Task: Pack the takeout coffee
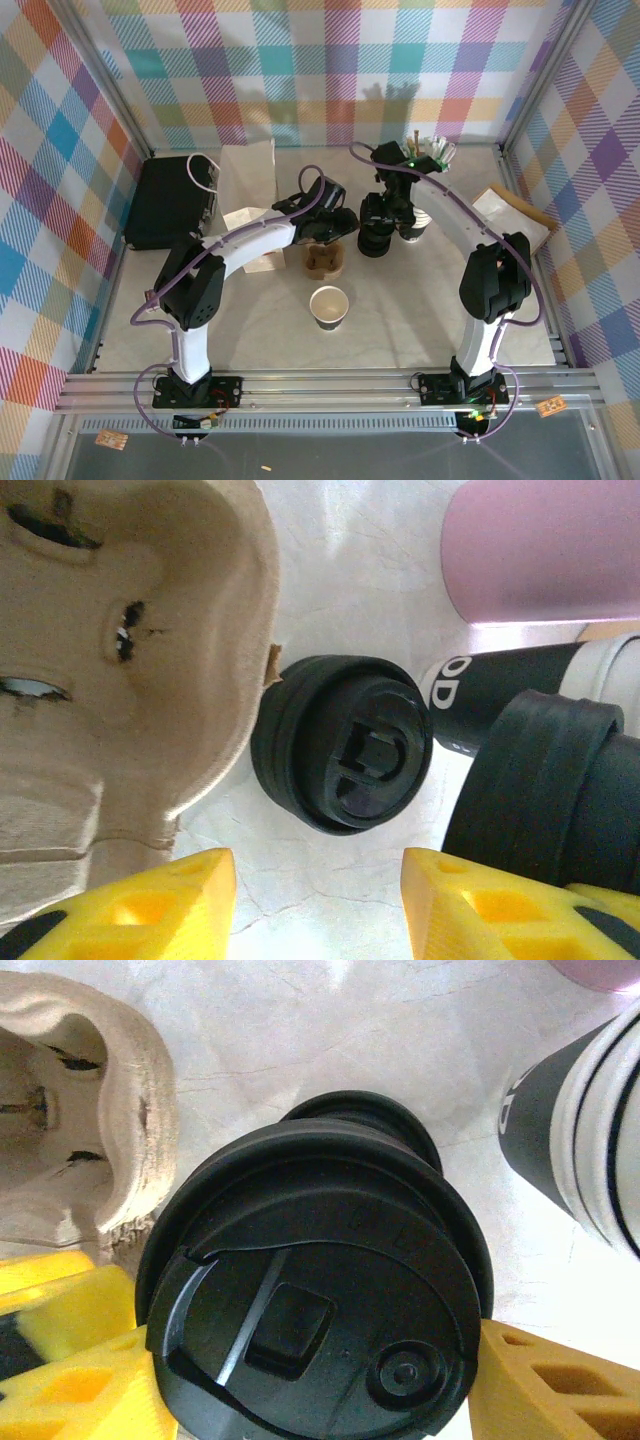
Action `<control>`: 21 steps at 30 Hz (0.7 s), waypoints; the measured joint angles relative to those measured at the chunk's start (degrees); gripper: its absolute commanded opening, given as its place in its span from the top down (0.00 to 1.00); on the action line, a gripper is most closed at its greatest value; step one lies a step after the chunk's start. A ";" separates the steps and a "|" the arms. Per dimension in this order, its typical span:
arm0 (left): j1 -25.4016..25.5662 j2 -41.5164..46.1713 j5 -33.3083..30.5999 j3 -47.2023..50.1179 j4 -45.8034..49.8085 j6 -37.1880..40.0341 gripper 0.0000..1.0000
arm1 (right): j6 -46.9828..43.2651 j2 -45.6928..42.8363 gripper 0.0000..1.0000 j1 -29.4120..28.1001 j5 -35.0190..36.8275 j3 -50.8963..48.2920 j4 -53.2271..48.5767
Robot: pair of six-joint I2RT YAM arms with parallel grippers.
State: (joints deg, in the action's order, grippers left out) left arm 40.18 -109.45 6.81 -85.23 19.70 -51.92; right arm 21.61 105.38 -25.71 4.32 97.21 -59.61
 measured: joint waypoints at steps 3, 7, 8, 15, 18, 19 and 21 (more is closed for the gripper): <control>0.00 0.00 0.68 0.00 -0.48 -0.81 0.51 | 0.02 0.70 0.47 0.50 -0.81 1.01 -0.39; -0.26 0.00 1.27 0.70 -1.46 -1.66 0.51 | 0.04 2.16 0.47 1.22 -2.05 1.95 -0.68; -0.26 0.00 1.38 1.03 -1.95 -1.92 0.51 | 0.04 2.47 0.48 1.42 -2.19 2.03 -0.74; -0.26 0.00 2.95 2.60 -5.27 -4.94 0.49 | 0.22 3.23 0.48 2.54 -3.58 2.21 -0.94; -0.37 0.00 3.54 3.04 -6.51 -6.45 0.48 | 0.26 3.23 0.48 2.97 -4.26 2.32 -0.94; -0.39 0.00 3.76 3.23 -6.91 -6.88 0.48 | 0.26 3.23 0.48 3.13 -4.48 2.34 -0.92; -0.52 0.00 4.28 3.61 -7.80 -7.65 0.48 | 0.33 3.23 0.48 3.37 -4.83 2.34 -0.92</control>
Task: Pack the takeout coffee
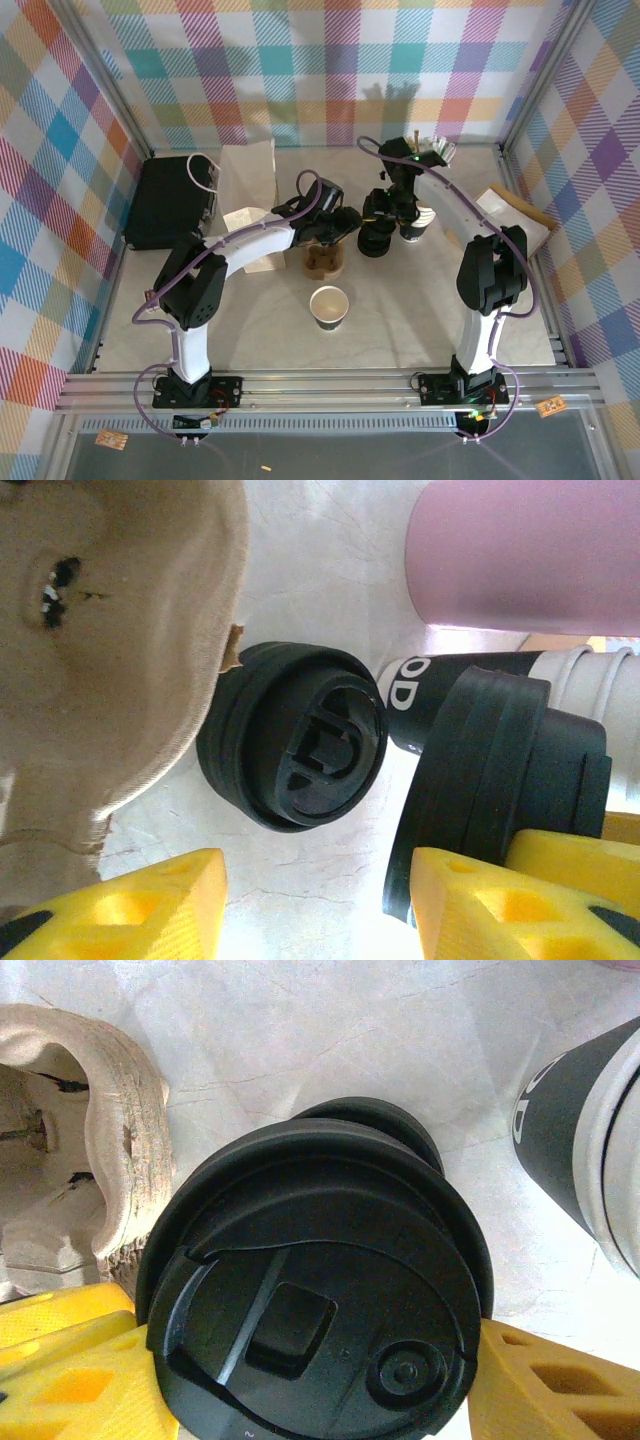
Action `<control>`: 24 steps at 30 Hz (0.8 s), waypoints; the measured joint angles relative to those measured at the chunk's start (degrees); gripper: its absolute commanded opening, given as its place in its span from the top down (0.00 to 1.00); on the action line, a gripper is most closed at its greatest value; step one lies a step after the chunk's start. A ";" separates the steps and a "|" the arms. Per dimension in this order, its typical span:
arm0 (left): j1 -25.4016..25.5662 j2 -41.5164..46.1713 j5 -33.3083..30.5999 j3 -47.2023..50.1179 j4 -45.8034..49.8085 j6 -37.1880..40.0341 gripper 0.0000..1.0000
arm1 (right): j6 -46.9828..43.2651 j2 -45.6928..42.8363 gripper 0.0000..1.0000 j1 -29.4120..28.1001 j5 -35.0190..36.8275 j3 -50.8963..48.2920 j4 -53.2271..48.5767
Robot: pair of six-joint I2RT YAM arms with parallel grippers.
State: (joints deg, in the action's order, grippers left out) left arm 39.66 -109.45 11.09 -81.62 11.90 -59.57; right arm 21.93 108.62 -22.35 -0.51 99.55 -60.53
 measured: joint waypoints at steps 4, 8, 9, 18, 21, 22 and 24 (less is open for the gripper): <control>-0.24 0.00 0.98 1.07 -2.05 -1.97 0.48 | 0.11 0.28 0.49 0.26 -0.57 0.37 0.00; -0.61 0.11 1.53 2.03 -3.41 -3.23 0.47 | 0.13 0.90 0.49 0.26 -1.20 0.96 -0.02; -0.72 0.22 1.53 2.29 -3.76 -3.58 0.47 | 0.13 1.11 0.49 0.26 -1.44 1.16 0.02; -1.57 2.62 1.92 5.99 -7.89 -7.15 0.46 | 0.13 2.05 0.49 0.26 -1.95 2.01 -0.44; -1.57 2.75 1.99 6.27 -9.29 -8.35 0.46 | 0.13 2.29 0.49 0.26 -1.99 2.23 -0.46; -1.57 2.75 2.21 6.27 -9.53 -8.68 0.46 | 0.13 2.32 0.49 0.26 -2.12 2.25 -0.46; -1.57 2.75 2.49 6.27 -10.08 -9.20 0.46 | 0.17 2.32 0.49 0.28 -2.21 2.25 -0.46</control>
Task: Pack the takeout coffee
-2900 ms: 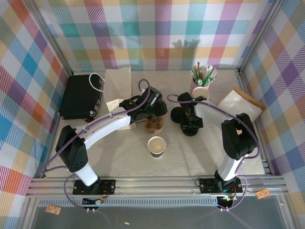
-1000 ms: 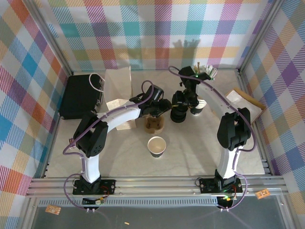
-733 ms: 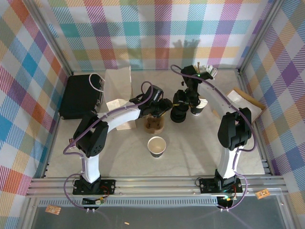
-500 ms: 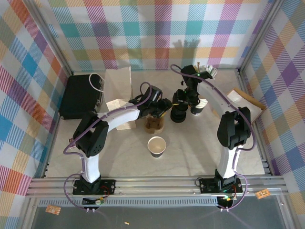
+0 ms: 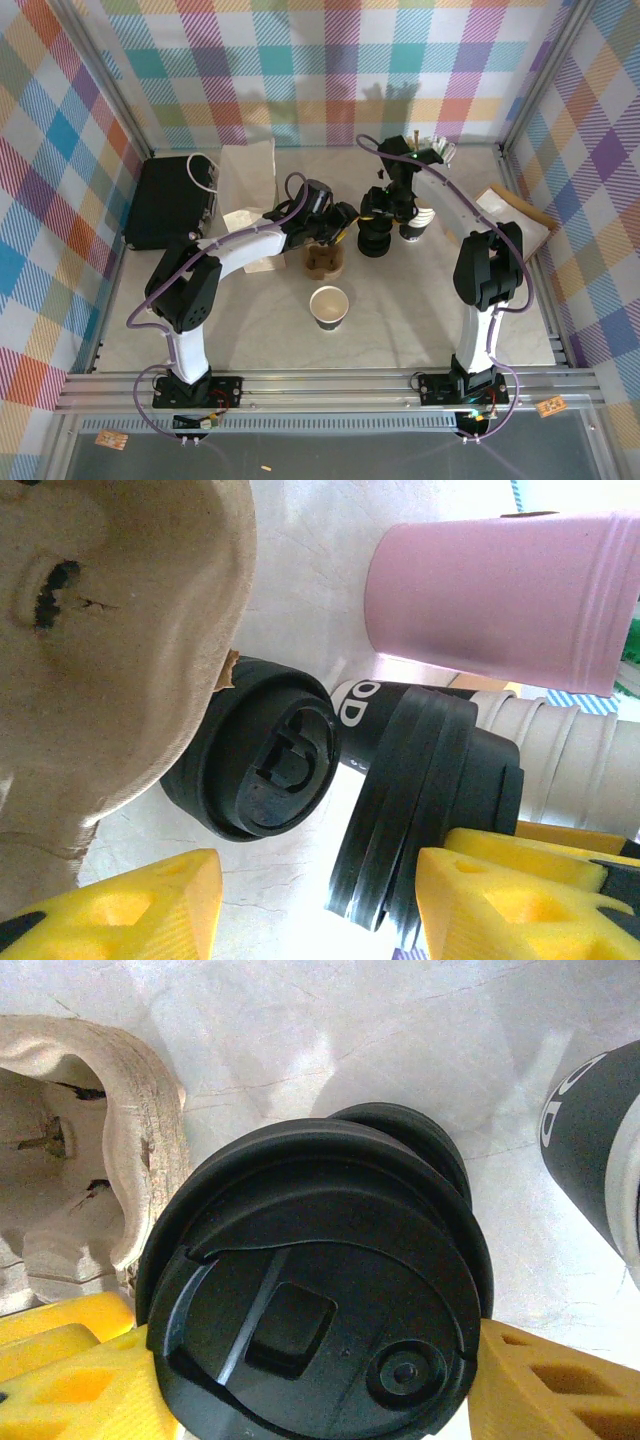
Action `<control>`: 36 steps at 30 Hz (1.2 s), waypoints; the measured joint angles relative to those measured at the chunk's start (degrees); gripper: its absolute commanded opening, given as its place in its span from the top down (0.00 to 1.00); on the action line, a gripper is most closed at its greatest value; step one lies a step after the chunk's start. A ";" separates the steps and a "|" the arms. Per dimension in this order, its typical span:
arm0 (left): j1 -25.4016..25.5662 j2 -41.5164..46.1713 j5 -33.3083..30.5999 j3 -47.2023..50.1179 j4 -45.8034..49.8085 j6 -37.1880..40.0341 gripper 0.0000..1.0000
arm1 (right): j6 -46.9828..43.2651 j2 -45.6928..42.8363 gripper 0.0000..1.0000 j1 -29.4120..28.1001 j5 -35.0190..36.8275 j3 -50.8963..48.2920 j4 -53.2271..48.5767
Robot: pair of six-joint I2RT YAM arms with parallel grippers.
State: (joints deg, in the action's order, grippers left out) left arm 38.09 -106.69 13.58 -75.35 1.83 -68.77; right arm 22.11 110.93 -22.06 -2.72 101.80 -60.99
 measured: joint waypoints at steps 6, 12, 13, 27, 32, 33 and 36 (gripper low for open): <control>0.00 0.00 0.09 0.11 -0.42 -0.79 0.46 | 0.85 0.02 0.49 0.42 -1.09 0.00 0.02; 0.00 0.00 0.26 0.20 -0.94 -1.36 0.46 | 1.29 0.02 0.50 0.85 -2.34 0.00 0.02; 0.00 0.00 0.39 0.22 -1.07 -1.62 0.46 | 1.36 0.02 0.49 0.92 -2.54 0.00 0.02; 0.00 0.00 0.52 0.22 -1.88 -2.93 0.47 | 2.73 0.02 0.50 1.62 -4.44 0.00 0.07; 0.00 -0.02 0.52 0.22 -2.21 -3.74 0.47 | 2.99 0.02 0.50 1.86 -5.07 0.00 0.07; 0.00 -0.02 0.55 0.22 -2.23 -3.87 0.47 | 3.06 0.02 0.50 1.88 -5.11 0.00 0.09; 0.00 -0.02 0.55 0.22 -2.25 -4.09 0.47 | 3.28 0.02 0.50 1.92 -5.31 0.00 0.09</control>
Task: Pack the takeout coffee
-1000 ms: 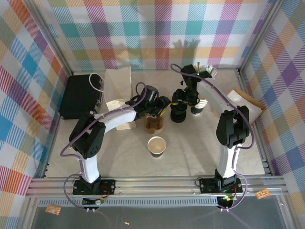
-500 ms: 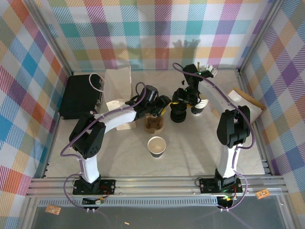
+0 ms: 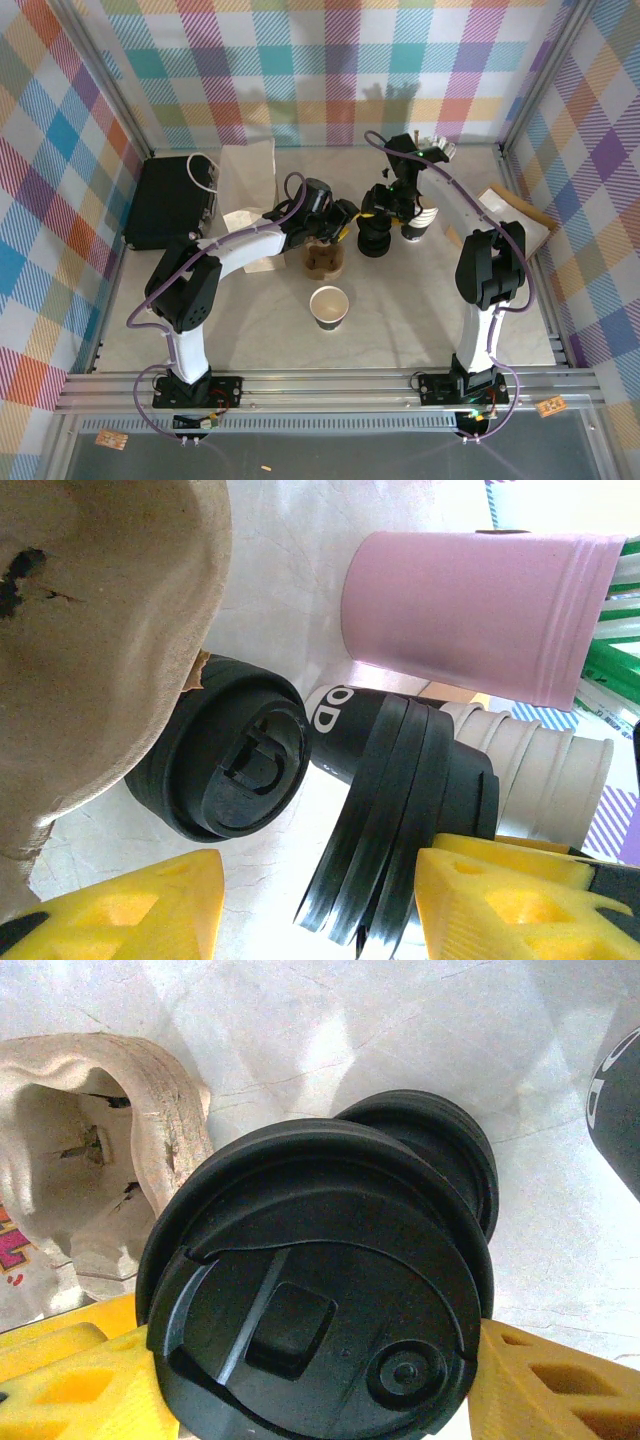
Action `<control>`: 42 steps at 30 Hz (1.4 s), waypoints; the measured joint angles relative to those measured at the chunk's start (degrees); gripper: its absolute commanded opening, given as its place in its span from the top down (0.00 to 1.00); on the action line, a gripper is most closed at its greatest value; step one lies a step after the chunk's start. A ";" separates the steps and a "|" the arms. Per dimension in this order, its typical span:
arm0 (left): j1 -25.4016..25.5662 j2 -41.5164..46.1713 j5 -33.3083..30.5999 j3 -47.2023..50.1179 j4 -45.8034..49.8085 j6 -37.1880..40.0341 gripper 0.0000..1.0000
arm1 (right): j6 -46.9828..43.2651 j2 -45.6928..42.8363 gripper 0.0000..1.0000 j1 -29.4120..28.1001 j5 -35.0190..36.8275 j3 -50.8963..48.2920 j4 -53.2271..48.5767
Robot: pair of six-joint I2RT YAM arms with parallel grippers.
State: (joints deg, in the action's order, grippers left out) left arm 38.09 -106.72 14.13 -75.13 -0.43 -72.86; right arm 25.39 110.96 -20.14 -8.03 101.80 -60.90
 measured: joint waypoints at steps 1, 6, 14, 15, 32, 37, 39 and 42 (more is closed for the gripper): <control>0.00 0.00 0.00 0.00 -0.02 -0.02 0.47 | 0.13 0.00 0.50 0.02 -0.02 0.00 0.00; 0.00 0.00 -0.04 1.29 -1.46 -0.94 0.47 | 0.70 0.00 0.50 0.33 -0.48 0.00 0.00; 0.00 0.00 0.00 3.10 -3.04 -2.16 0.48 | 0.83 0.00 0.50 0.33 -0.94 0.00 0.00; 0.02 0.00 0.00 3.10 -3.34 -2.36 0.48 | 0.85 -0.02 0.50 0.33 -1.11 0.00 -0.02; 0.00 -0.04 0.44 3.10 -5.70 -3.08 0.48 | 3.39 -0.63 0.51 1.81 -4.28 0.00 0.87; 0.00 -0.17 0.94 3.08 -5.79 -3.23 0.48 | 4.22 -1.07 0.51 1.99 -4.55 -0.13 0.85; 0.00 -0.63 1.05 3.08 -5.66 -3.23 0.48 | 4.26 -1.29 0.51 2.12 -4.48 -0.17 0.87; -0.04 -1.46 1.18 3.08 -5.33 -3.23 0.47 | 4.28 -1.86 0.51 2.36 -4.48 -0.24 1.07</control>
State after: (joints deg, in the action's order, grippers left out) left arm 38.04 -108.18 15.31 -72.05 -5.76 -76.09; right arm 29.67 109.10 -17.78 -12.51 101.56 -59.83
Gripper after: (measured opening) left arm 0.525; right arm 0.646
